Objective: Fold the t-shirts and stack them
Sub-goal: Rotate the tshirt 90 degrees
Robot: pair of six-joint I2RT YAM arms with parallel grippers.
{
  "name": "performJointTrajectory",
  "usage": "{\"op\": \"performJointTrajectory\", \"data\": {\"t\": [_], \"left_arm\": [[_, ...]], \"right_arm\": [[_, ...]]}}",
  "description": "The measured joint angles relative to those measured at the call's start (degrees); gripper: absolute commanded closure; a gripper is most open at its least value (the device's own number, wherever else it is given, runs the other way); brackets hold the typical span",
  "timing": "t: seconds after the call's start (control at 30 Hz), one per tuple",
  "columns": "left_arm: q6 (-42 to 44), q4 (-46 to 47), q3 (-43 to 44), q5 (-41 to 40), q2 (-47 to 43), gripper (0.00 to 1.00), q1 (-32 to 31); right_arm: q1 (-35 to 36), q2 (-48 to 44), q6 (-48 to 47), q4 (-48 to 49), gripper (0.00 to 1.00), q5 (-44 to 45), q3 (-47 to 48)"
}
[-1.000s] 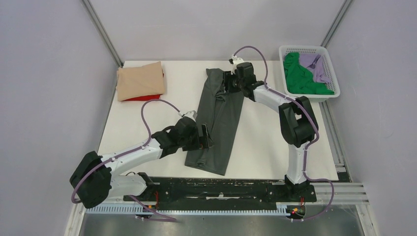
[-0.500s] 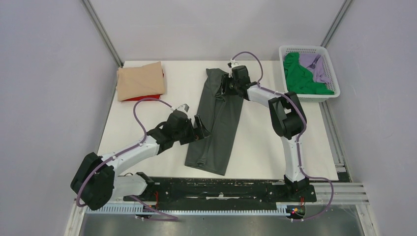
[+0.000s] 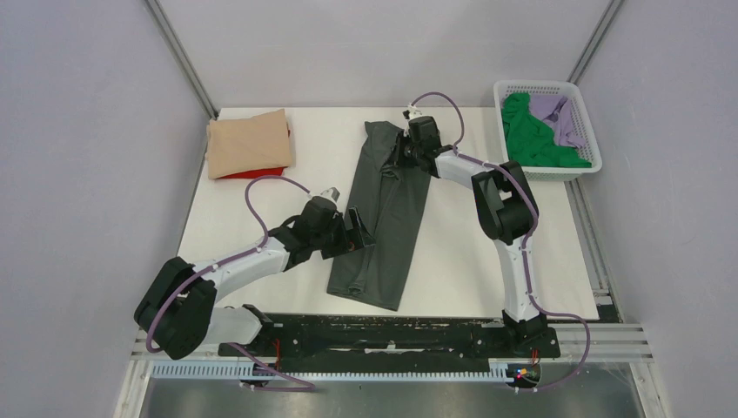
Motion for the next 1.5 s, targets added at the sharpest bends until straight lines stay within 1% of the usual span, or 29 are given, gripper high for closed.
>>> {"op": "performJointTrajectory", "data": {"t": [0.03,0.07,0.37,0.63,0.67,0.7,0.77,0.83,0.87,1.17,1.37,1.43,1.5], "left_arm": [[0.0,0.1,0.0,0.0,0.1,0.00,0.0],[0.0,0.2,0.0,0.0,0.1,0.00,0.0],[0.0,0.3,-0.8,0.1,0.5,0.00,0.1],[0.0,0.3,-1.2,0.2,1.0,0.00,0.1],[0.0,0.3,-1.2,0.3,1.2,0.00,0.1],[0.0,0.3,-1.2,0.5,1.4,0.00,0.1],[0.0,0.3,-1.2,0.9,1.9,0.00,0.1],[0.0,0.3,-1.2,1.1,2.1,0.00,0.1],[0.0,0.4,-1.2,1.1,2.1,0.00,0.1],[0.0,0.7,-1.2,1.1,2.2,0.00,0.1],[0.0,0.7,-1.2,1.1,2.2,0.00,0.1],[0.0,0.7,-1.2,1.1,2.2,0.00,0.1],[0.0,0.7,-1.2,1.1,2.2,0.00,0.1]], "right_arm": [[0.0,0.0,0.0,0.0,0.98,-0.1,0.0],[0.0,0.0,0.2,0.4,1.00,-0.1,-0.2],[0.0,-1.2,0.2,0.6,1.00,0.2,-2.0],[0.1,-4.0,-2.9,-1.0,1.00,1.6,-2.4],[0.1,-4.2,-3.3,-1.3,0.96,1.5,-2.4],[0.2,-4.3,-3.8,-1.6,0.86,1.5,-2.4],[0.2,-4.3,-4.2,-2.0,0.71,1.5,-2.4],[0.3,-4.3,-4.6,-2.6,0.61,1.5,-2.4],[0.4,-4.3,-4.7,-2.8,0.60,1.5,-2.4],[0.7,-2.2,-5.1,-4.1,0.63,1.2,-0.2],[0.8,-0.4,-5.0,-5.0,0.60,1.0,0.8],[0.8,0.1,-5.0,-5.5,0.63,1.0,1.2],[0.9,0.5,-5.0,-5.6,0.68,0.9,1.6]]}}
